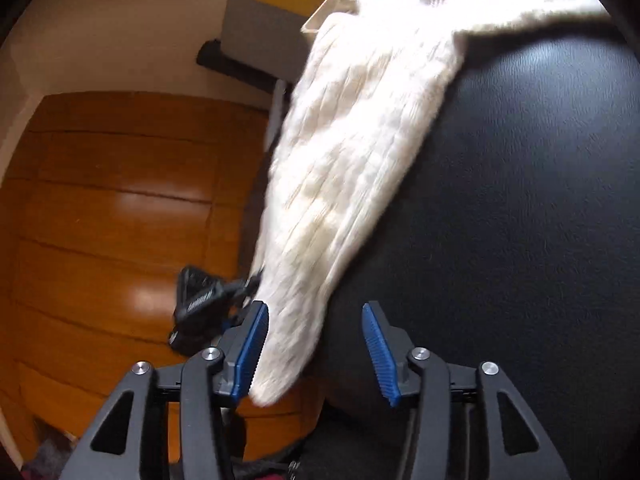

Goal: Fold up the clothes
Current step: 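Grasp the sweater edge with the left gripper and lift it while the right gripper smooths the body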

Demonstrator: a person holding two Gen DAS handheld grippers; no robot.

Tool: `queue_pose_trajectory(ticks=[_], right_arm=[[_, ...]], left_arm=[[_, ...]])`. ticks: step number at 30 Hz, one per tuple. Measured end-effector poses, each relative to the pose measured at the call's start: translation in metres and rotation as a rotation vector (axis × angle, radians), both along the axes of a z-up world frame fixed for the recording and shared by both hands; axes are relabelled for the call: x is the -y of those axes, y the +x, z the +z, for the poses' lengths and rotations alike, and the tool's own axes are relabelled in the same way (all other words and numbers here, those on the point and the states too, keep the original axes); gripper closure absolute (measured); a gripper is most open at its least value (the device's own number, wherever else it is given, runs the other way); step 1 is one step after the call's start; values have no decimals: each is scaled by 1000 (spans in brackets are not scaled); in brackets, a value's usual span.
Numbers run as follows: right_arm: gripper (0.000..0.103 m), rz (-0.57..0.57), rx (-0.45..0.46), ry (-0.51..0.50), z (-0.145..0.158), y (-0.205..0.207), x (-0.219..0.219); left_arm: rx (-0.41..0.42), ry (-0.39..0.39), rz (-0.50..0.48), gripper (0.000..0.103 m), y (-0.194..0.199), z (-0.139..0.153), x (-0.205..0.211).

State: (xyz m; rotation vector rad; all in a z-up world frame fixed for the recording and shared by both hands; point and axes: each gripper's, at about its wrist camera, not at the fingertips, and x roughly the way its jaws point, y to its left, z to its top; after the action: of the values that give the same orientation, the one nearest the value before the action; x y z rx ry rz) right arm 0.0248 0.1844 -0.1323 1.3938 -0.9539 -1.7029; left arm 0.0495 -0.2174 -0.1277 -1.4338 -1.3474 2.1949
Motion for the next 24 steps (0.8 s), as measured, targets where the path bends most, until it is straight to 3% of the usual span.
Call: queue_pose_trajectory(ticks=[5, 15, 17, 18, 19, 20, 21, 24], right_arm=[[53, -63, -1, 123, -1, -18, 20], [53, -49, 58, 121, -8, -38, 49], [55, -10, -33, 198, 1, -35, 59], [68, 15, -86, 242, 5, -34, 65], [73, 40, -128, 281, 8, -32, 70], [88, 65, -158, 315, 8, -31, 74], [92, 88, -210, 366, 11, -28, 78], [95, 149, -435, 581, 31, -16, 88]], left_arm=[[5, 6, 16, 90, 4, -11, -1], [-12, 40, -3, 87, 0, -17, -2], [-13, 40, -4, 86, -2, -17, -3], [-14, 39, -3, 86, -2, -17, -3], [-15, 38, -3, 86, -3, -17, -4], [-17, 33, -5, 86, -3, -17, -5], [-18, 22, -8, 86, -3, -16, -6], [-22, -24, -24, 86, -1, -12, -7]])
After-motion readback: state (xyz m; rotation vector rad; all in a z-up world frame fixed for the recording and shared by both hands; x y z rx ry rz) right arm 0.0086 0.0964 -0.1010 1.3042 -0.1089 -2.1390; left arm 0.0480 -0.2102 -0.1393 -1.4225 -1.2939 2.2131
